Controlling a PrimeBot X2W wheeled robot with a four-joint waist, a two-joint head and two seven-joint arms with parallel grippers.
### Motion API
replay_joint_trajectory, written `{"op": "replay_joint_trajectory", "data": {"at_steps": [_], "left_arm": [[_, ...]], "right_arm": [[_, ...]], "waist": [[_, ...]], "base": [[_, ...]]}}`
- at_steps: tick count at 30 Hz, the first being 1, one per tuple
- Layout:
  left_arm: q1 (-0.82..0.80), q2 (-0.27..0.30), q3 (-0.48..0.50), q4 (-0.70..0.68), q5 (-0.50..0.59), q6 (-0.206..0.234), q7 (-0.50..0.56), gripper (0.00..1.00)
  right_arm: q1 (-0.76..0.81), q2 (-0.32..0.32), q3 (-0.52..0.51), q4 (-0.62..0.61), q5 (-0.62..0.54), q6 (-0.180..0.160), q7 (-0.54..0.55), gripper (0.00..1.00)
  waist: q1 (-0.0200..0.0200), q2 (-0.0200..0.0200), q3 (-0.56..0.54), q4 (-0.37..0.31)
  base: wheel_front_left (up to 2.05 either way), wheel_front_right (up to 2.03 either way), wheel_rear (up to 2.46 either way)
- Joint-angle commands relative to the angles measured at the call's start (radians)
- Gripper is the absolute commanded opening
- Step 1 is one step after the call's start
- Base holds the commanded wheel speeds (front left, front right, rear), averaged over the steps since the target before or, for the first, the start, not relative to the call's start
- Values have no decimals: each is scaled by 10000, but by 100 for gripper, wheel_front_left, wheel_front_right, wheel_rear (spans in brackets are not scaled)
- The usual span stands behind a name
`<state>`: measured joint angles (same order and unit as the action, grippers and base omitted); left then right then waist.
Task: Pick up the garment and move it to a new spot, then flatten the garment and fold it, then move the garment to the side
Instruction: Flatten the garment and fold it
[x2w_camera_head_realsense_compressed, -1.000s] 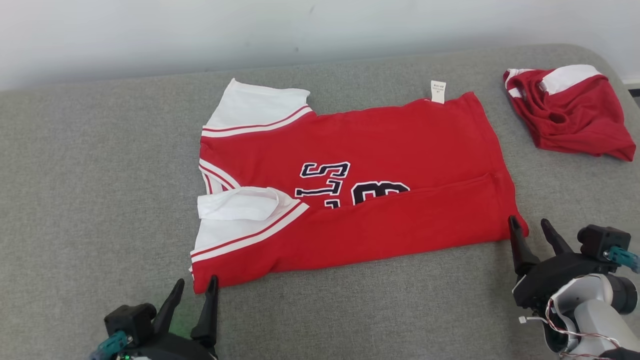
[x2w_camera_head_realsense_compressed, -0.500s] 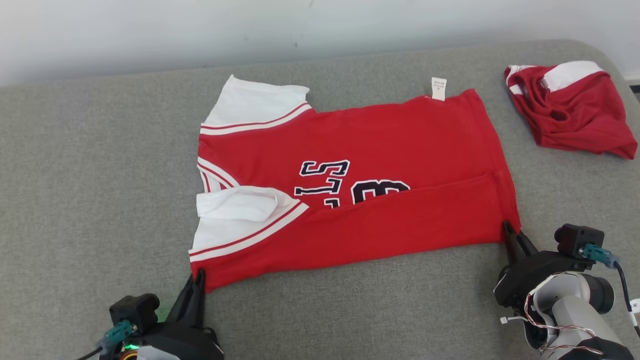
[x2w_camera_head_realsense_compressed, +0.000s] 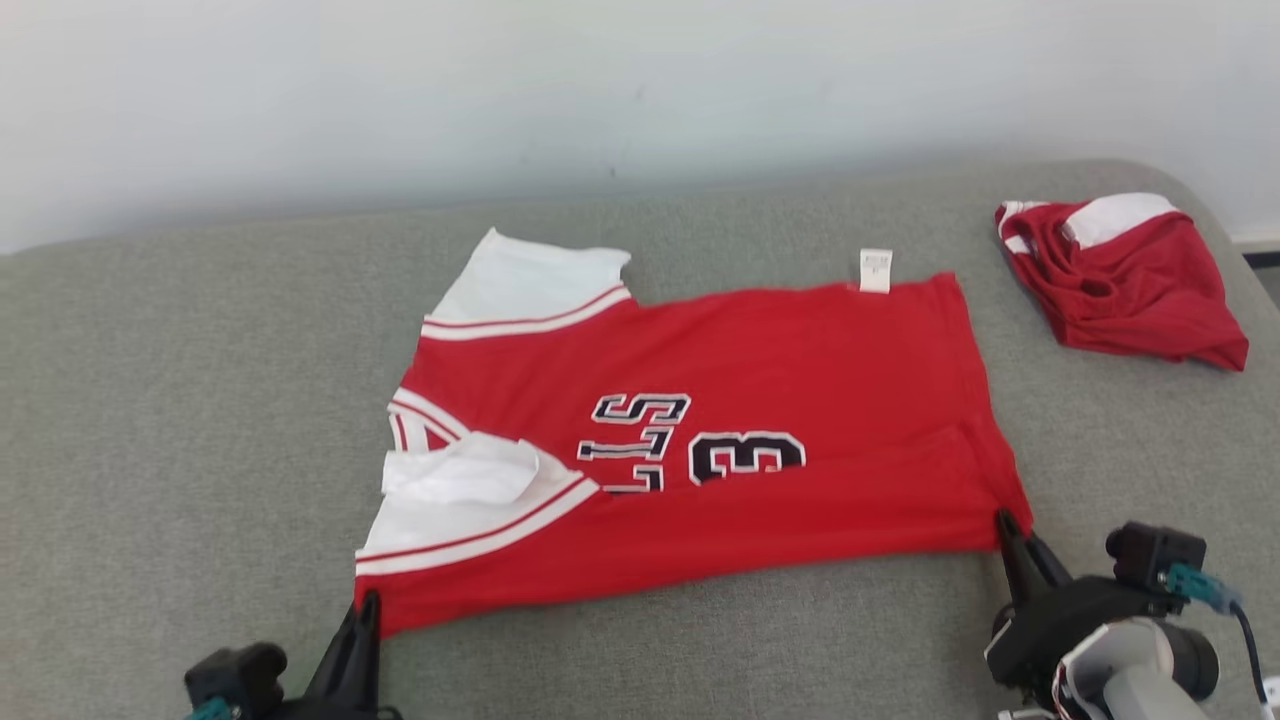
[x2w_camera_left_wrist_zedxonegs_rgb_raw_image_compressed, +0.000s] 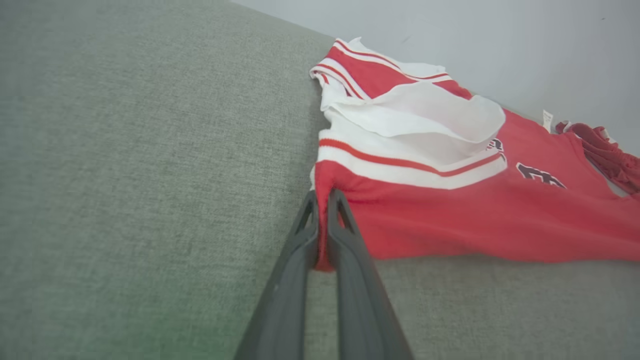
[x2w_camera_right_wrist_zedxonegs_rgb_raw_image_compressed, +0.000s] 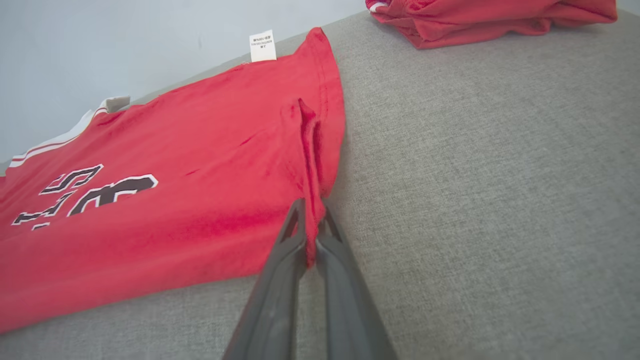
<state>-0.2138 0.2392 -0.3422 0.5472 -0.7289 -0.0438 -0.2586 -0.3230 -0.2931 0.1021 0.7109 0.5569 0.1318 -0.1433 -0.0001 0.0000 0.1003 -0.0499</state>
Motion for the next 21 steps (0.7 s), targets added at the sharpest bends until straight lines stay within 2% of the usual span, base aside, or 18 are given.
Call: {"op": "replay_joint_trajectory", "data": {"at_steps": [1,11,21], "left_arm": [[281,130,92,-140,34,56,-68,0],[1878,213,438,-1266,-28,428,-83,0],[3053,-15,481,-1956,-188,696,-61,0]], "right_arm": [[272,-27,-2,-158,98,-27,2,0],[2393,-119,-225,-1855,322,-27,522,0],[4125,433,-1149,-3686,-70,-27,1484,0]], "waist": [[1,0,-203,110],[1,0,-568,383],[1,0,-741,439]], "base": [[0,0,0],[0,0,0],[0,0,0]]}}
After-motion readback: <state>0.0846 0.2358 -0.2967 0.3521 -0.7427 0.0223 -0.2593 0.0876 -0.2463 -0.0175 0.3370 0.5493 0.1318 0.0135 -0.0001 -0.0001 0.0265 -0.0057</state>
